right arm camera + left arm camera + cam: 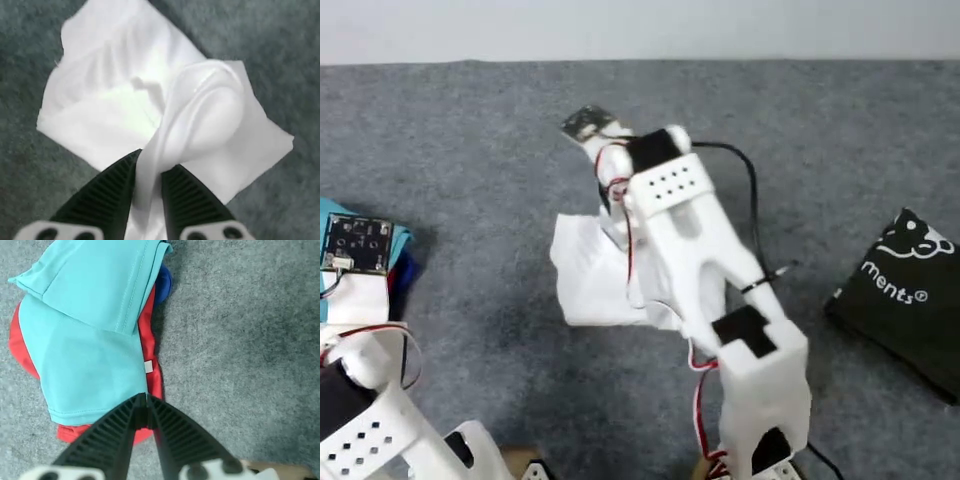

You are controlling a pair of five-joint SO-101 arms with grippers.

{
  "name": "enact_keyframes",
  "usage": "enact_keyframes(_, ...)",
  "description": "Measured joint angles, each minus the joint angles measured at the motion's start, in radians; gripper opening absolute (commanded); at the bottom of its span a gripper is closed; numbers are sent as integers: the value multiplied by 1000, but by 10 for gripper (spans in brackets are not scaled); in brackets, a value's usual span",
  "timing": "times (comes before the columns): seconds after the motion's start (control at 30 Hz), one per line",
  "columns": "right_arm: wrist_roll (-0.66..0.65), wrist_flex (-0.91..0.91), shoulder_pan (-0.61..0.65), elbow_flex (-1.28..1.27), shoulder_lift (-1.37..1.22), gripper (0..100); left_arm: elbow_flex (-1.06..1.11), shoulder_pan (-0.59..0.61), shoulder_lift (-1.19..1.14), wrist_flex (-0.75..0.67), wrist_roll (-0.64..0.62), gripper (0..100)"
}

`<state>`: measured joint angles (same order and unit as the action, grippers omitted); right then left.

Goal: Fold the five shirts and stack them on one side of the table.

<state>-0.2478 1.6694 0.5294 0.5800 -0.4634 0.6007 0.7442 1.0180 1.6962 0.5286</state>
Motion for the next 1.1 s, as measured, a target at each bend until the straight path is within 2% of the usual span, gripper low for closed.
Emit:
enact_keyframes(0.37, 0, 44, 80, 281, -250, 19, -2, 0, 0, -5, 0, 6)
enact_keyframes(0.57, 2, 77, 104, 396, -351, 195, 29, 0, 2, -5, 0, 6)
enact_keyframes(0.73, 2, 83, 172, 479, -370, 217, 49, 0, 2, -5, 0, 6)
enact_keyframes(0.93, 2, 84, 186, 580, -370, 197, 54, 0, 2, -23, 0, 6)
enact_keyframes(1.1, 2, 84, 114, 537, -368, 6, 54, 0, 2, -44, 0, 6)
